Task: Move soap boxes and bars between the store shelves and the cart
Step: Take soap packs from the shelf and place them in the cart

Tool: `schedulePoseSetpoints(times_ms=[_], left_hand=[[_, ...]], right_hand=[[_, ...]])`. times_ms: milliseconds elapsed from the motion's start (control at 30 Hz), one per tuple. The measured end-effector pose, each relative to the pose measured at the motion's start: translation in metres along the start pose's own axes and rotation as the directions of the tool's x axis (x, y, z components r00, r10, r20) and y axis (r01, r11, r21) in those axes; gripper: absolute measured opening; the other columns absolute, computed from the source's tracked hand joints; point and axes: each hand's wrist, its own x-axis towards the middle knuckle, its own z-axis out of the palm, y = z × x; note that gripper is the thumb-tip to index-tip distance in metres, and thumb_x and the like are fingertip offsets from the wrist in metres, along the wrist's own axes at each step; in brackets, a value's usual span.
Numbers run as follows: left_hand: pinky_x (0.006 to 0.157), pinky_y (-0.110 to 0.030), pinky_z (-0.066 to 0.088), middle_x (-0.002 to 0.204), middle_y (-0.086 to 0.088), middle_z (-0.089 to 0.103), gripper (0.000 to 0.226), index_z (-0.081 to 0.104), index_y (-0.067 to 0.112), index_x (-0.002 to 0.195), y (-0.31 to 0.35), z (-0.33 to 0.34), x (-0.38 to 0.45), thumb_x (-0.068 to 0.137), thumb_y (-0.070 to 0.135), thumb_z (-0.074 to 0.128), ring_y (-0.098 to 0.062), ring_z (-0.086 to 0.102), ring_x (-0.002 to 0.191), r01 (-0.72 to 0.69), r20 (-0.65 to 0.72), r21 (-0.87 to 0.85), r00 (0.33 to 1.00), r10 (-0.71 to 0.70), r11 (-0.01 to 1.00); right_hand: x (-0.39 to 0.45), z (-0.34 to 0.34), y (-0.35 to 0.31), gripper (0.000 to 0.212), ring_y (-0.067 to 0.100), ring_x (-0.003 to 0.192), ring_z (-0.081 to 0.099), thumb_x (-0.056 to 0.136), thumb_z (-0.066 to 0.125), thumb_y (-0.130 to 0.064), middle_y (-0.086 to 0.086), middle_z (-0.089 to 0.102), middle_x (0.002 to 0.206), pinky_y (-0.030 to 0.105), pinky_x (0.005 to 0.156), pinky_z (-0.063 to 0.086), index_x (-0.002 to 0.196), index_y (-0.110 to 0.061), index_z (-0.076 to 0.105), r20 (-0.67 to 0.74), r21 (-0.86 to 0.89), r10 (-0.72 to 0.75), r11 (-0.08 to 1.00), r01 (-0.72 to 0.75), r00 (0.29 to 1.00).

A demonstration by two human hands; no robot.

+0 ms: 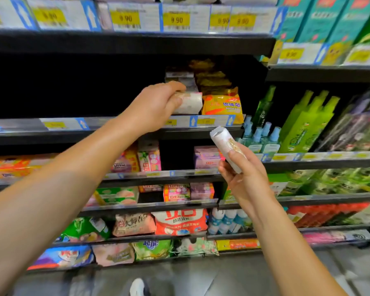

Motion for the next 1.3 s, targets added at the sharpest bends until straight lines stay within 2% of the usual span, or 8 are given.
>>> schedulePoseSetpoints(times_ms=[100, 233, 467, 633, 900, 1000, 1167, 1300], left_hand=[[0.088, -0.032, 0.043, 0.123, -0.005, 0.062, 0.031, 0.054, 0.026, 0.13, 0.007, 0.005, 0.004, 0.102, 0.033, 0.045, -0.022, 0.055, 0.112, 0.019, -0.011, -0.007, 1.0, -0.02, 1.0], [0.097, -0.037, 0.043, 0.122, -0.005, 0.057, 0.031, 0.061, 0.021, 0.128, 0.012, 0.012, 0.007, 0.101, 0.029, 0.047, -0.022, 0.052, 0.113, 0.002, -0.053, 0.038, 0.999, 0.0, 0.999], [0.094, -0.042, 0.037, 0.129, -0.003, 0.055, 0.035, 0.059, 0.027, 0.134, 0.008, 0.03, 0.005, 0.103, 0.032, 0.043, -0.03, 0.041, 0.116, 0.093, -0.136, 0.172, 0.988, -0.07, 0.981], [0.097, -0.035, 0.033, 0.132, -0.006, 0.058, 0.034, 0.061, 0.02, 0.133, -0.003, 0.043, 0.006, 0.102, 0.026, 0.047, -0.031, 0.046, 0.115, 0.07, -0.149, 0.141, 0.988, -0.048, 0.988], [0.097, -0.027, 0.031, 0.125, -0.004, 0.063, 0.029, 0.066, 0.02, 0.126, -0.005, 0.049, 0.004, 0.098, 0.021, 0.055, -0.028, 0.048, 0.116, 0.084, -0.181, 0.103, 0.981, -0.064, 0.991], [0.097, -0.026, 0.031, 0.125, -0.004, 0.062, 0.029, 0.068, 0.02, 0.124, -0.004, 0.049, 0.004, 0.098, 0.021, 0.056, -0.027, 0.048, 0.116, 0.106, -0.189, 0.094, 0.978, -0.087, 0.99], [0.097, -0.034, 0.038, 0.127, -0.008, 0.058, 0.041, 0.062, 0.015, 0.13, 0.01, 0.048, -0.007, 0.09, 0.025, 0.058, -0.031, 0.046, 0.118, 0.058, -0.254, 0.186, 0.967, -0.009, 0.981], [0.095, -0.044, 0.044, 0.125, -0.009, 0.059, 0.053, 0.061, 0.01, 0.13, 0.014, 0.053, -0.02, 0.084, 0.037, 0.054, -0.033, 0.046, 0.116, 0.02, -0.189, 0.269, 0.981, 0.033, 0.963]], right_hand=[[0.004, -0.003, 0.002, 0.033, 0.013, 0.069, 0.066, 0.088, 0.065, -0.011, 0.0, 0.071, 0.083, 0.024, 0.07, 0.057, 0.12, -0.015, 0.063, 0.013, 0.009, 0.016, 1.0, -0.017, 1.0], [0.003, -0.003, 0.007, 0.031, 0.013, 0.068, 0.064, 0.088, 0.064, -0.01, -0.001, 0.071, 0.078, 0.023, 0.068, 0.057, 0.118, -0.017, 0.064, 0.055, -0.029, 0.024, 0.999, -0.023, 0.998], [0.004, -0.005, 0.012, 0.05, 0.016, 0.068, 0.064, 0.071, 0.07, -0.017, 0.0, 0.072, 0.081, 0.023, 0.065, 0.055, 0.12, -0.017, 0.062, 0.061, -0.001, 0.046, 0.999, -0.046, 0.997], [0.009, -0.008, 0.016, 0.042, 0.016, 0.07, 0.063, 0.086, 0.065, -0.006, 0.002, 0.071, 0.087, 0.024, 0.064, 0.054, 0.128, -0.013, 0.06, 0.062, 0.002, 0.051, 0.999, -0.052, 0.997], [0.013, -0.002, 0.02, 0.058, 0.012, 0.07, 0.064, 0.071, 0.071, -0.017, -0.001, 0.073, 0.084, 0.022, 0.064, 0.054, 0.127, -0.014, 0.059, 0.097, -0.009, 0.041, 0.999, -0.04, 0.994], [0.013, -0.003, 0.021, 0.054, 0.013, 0.071, 0.063, 0.077, 0.074, -0.01, -0.001, 0.073, 0.084, 0.023, 0.065, 0.053, 0.129, -0.013, 0.059, 0.105, -0.013, 0.044, 0.999, -0.043, 0.994], [0.011, -0.007, 0.023, 0.046, 0.014, 0.071, 0.063, 0.081, 0.067, -0.009, 0.0, 0.072, 0.087, 0.024, 0.066, 0.052, 0.126, -0.014, 0.061, 0.103, -0.029, 0.039, 0.999, -0.036, 0.994], [0.01, -0.011, 0.025, 0.035, 0.014, 0.073, 0.063, 0.087, 0.065, -0.006, -0.001, 0.073, 0.091, 0.025, 0.068, 0.052, 0.12, -0.018, 0.064, 0.082, -0.031, 0.049, 0.998, -0.047, 0.995]])
